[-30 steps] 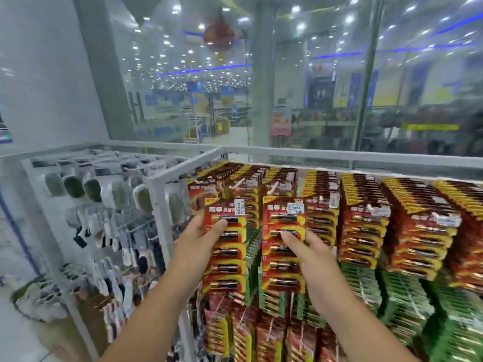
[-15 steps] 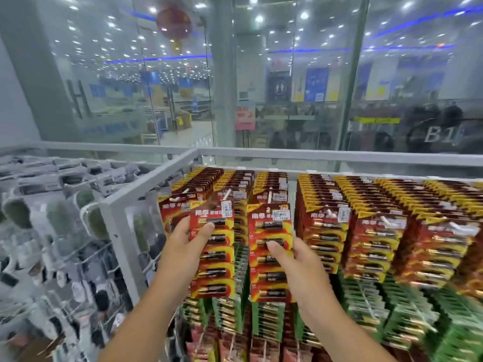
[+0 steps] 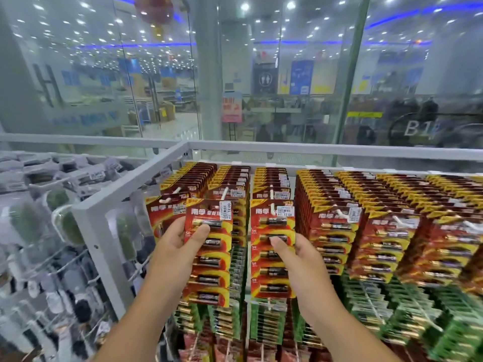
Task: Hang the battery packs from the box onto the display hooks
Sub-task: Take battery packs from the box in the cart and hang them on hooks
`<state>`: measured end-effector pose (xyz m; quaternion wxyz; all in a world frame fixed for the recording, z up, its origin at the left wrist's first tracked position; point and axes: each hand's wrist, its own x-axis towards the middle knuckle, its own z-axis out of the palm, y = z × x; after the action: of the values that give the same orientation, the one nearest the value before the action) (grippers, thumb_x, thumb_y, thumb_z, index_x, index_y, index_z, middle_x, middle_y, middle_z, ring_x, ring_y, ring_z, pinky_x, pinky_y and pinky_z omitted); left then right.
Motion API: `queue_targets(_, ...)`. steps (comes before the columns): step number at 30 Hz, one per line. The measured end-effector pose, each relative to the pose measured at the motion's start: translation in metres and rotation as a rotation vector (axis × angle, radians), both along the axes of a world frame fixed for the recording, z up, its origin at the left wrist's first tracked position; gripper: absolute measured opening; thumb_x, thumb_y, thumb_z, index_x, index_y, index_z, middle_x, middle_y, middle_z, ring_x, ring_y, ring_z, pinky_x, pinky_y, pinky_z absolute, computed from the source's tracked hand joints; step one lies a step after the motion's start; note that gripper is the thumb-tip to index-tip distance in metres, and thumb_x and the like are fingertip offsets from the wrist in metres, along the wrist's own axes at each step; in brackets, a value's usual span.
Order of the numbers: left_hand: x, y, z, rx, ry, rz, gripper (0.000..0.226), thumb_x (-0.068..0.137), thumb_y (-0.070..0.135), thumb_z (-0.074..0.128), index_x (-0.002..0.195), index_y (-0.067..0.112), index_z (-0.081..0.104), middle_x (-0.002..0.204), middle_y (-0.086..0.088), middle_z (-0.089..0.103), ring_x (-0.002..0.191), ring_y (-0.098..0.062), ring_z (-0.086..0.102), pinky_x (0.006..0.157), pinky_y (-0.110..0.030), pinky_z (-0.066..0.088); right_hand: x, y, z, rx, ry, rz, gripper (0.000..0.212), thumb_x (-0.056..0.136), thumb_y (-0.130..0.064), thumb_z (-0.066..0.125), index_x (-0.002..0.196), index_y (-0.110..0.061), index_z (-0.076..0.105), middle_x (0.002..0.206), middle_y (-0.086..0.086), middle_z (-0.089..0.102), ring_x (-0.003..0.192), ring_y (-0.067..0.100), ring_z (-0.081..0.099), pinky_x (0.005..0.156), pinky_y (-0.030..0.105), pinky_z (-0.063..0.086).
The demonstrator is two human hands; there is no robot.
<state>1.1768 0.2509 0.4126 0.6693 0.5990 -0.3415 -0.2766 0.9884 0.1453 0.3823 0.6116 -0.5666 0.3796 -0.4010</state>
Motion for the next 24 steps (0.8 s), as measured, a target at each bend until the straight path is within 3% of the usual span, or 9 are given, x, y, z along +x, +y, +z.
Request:
queue_targets(3, -0.006, -0.002, 0.001, 0.006, -0.025, -0.024, 0.017, 0.101, 0.031, 0.064, 0.117, 0.032, 0.068, 0.102, 0.004, 0.081, 0.089, -0.02, 0.079, 0.078, -0.044, 0.062, 0.006, -0.001, 0.0, -0.021, 0.001, -0.008, 0.008, 0.103, -0.037, 0.062, 0.107, -0.036, 0.068, 0.089, -0.037, 0.072, 0.086, -0.017, 0.066, 0.06, 0.012, 0.048)
queue_targets(5, -0.007, -0.007, -0.001, 0.002, -0.014, -0.021, 0.017, 0.102, 0.032, 0.063, 0.119, 0.032, 0.067, 0.102, 0.004, 0.081, 0.089, -0.02, 0.079, 0.08, -0.046, 0.063, 0.011, -0.001, 0.001, -0.012, 0.0, -0.028, 0.008, 0.102, -0.038, 0.062, 0.107, -0.038, 0.069, 0.094, -0.036, 0.073, 0.093, -0.012, 0.068, 0.069, 0.015, 0.048)
queue_targets(9, -0.004, -0.024, -0.002, -0.013, 0.007, -0.013, 0.019, 0.102, 0.033, 0.064, 0.121, 0.032, 0.066, 0.102, 0.008, 0.081, 0.088, -0.015, 0.079, 0.078, -0.042, 0.063, 0.023, -0.012, -0.005, 0.009, -0.03, -0.094, 0.026, 0.099, -0.047, 0.066, 0.122, -0.036, 0.07, 0.118, -0.018, 0.075, 0.116, 0.01, 0.069, 0.1, 0.044, 0.055)
queue_targets(12, -0.005, -0.043, -0.003, -0.006, -0.02, 0.002, 0.007, 0.102, 0.033, 0.064, 0.105, 0.04, 0.061, 0.088, 0.021, 0.075, 0.076, 0.011, 0.071, 0.062, -0.014, 0.056, 0.033, -0.02, -0.009, -0.026, -0.026, -0.154, 0.074, 0.079, -0.078, 0.069, 0.141, -0.038, 0.058, 0.14, -0.017, 0.064, 0.133, 0.015, 0.058, 0.112, 0.054, 0.048)
queue_targets(14, -0.005, -0.055, -0.004, 0.001, -0.023, 0.021, 0.007, 0.101, 0.038, 0.064, 0.106, 0.039, 0.059, 0.101, 0.025, 0.066, 0.08, 0.016, 0.065, 0.068, -0.008, 0.051, 0.038, -0.03, -0.016, -0.069, -0.029, -0.202, 0.098, 0.063, -0.092, 0.066, 0.144, -0.038, 0.054, 0.143, -0.015, 0.061, 0.134, 0.017, 0.057, 0.111, 0.054, 0.048)
queue_targets(16, -0.004, -0.067, -0.008, 0.021, -0.027, 0.059, 0.02, 0.1, 0.044, 0.064, 0.118, 0.037, 0.06, 0.11, 0.028, 0.058, 0.093, 0.01, 0.058, 0.082, -0.015, 0.046, 0.043, -0.035, -0.013, -0.087, -0.021, -0.238, 0.078, 0.082, -0.076, 0.066, 0.146, -0.034, 0.053, 0.144, -0.012, 0.06, 0.135, 0.018, 0.054, 0.113, 0.051, 0.046)
queue_targets(18, 0.001, -0.079, -0.015, 0.055, -0.001, 0.111, 0.013, 0.098, 0.049, 0.065, 0.103, 0.039, 0.057, 0.101, 0.028, 0.057, 0.092, 0.007, 0.056, 0.077, -0.021, 0.044, 0.046, -0.044, -0.016, -0.067, -0.022, -0.273, 0.059, 0.095, -0.058, 0.064, 0.145, -0.029, 0.054, 0.143, -0.009, 0.06, 0.135, 0.019, 0.053, 0.11, 0.046, 0.046)
queue_targets(21, 0.007, -0.089, -0.023, 0.079, 0.025, 0.182, 0.031, 0.092, 0.057, 0.069, 0.109, 0.032, 0.06, 0.102, 0.017, 0.063, 0.095, -0.003, 0.059, 0.077, -0.031, 0.044, 0.052, -0.05, -0.016, -0.06, 0.018, -0.331, 0.053, 0.097, -0.056, 0.064, 0.141, -0.027, 0.058, 0.135, -0.008, 0.064, 0.128, 0.019, 0.059, 0.102, 0.041, 0.05)
queue_targets(24, 0.011, -0.092, -0.029, 0.078, 0.054, 0.217, 0.041, 0.09, 0.057, 0.073, 0.112, 0.028, 0.054, 0.1, 0.017, 0.056, 0.087, 0.001, 0.053, 0.067, -0.024, 0.04, 0.057, -0.054, -0.019, -0.06, 0.025, -0.374, 0.053, 0.098, -0.054, 0.064, 0.142, -0.024, 0.058, 0.135, -0.004, 0.064, 0.125, 0.02, 0.059, 0.095, 0.035, 0.051)
